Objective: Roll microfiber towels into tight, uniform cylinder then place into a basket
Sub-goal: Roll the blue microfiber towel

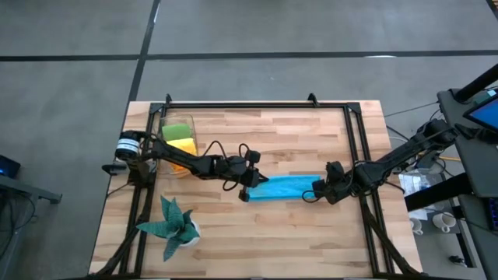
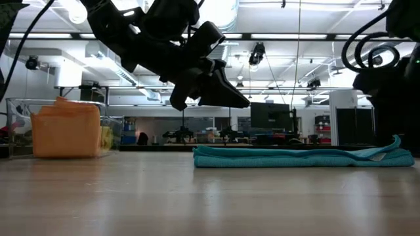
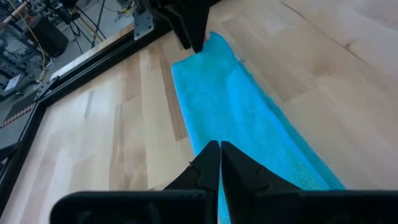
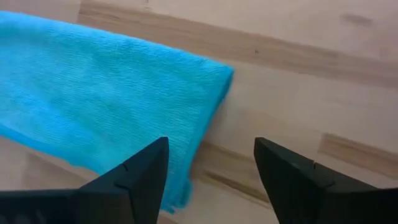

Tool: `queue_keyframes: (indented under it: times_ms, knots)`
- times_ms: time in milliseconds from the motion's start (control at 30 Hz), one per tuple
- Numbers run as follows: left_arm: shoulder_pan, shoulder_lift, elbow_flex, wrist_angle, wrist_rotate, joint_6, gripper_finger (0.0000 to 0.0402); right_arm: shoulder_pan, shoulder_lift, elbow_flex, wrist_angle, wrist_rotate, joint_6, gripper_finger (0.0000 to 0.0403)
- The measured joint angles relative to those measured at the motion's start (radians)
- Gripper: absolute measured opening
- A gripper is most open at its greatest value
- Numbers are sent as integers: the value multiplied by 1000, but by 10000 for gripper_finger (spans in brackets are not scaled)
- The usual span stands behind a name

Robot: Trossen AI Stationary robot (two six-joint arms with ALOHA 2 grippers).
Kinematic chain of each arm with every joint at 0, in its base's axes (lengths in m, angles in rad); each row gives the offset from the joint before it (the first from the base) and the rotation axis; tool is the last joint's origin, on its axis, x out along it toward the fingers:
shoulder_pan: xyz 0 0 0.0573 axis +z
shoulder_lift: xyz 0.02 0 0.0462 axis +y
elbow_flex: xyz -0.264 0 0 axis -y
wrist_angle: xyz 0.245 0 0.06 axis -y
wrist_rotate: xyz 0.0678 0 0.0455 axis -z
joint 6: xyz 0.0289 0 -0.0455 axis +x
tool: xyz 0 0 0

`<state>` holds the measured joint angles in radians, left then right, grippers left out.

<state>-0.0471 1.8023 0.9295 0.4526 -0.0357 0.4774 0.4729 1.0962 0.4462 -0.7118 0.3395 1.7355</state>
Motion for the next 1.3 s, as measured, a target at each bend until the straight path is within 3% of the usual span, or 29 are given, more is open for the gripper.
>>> queue_keyframes:
  times_ms: [333, 600, 733, 900, 967, 1133, 1300]
  knots:
    - [1, 0, 0, 0, 0, 0, 0, -1, 5, -71, 247, 20, 20, 228]
    - [2, 0, 0, 0, 1, 1, 0, -1, 29, -114, 279, 32, 83, 197]
    - [2, 0, 0, -9, -1, 1, 0, -2, 32, -103, 256, 31, 70, 152]
    - [2, 3, 2, -12, 9, 0, 0, -2, 41, -73, 145, 35, 15, 46]
    - [2, 25, 6, 47, 44, -10, 0, -3, 42, -56, 124, 38, -5, 20]
    - [2, 163, 18, 314, 79, -75, 0, -3, 42, -29, 104, 40, -26, 10]
    - [2, 324, 134, 478, 77, -153, 0, -2, 42, -10, 108, 49, -52, 10]
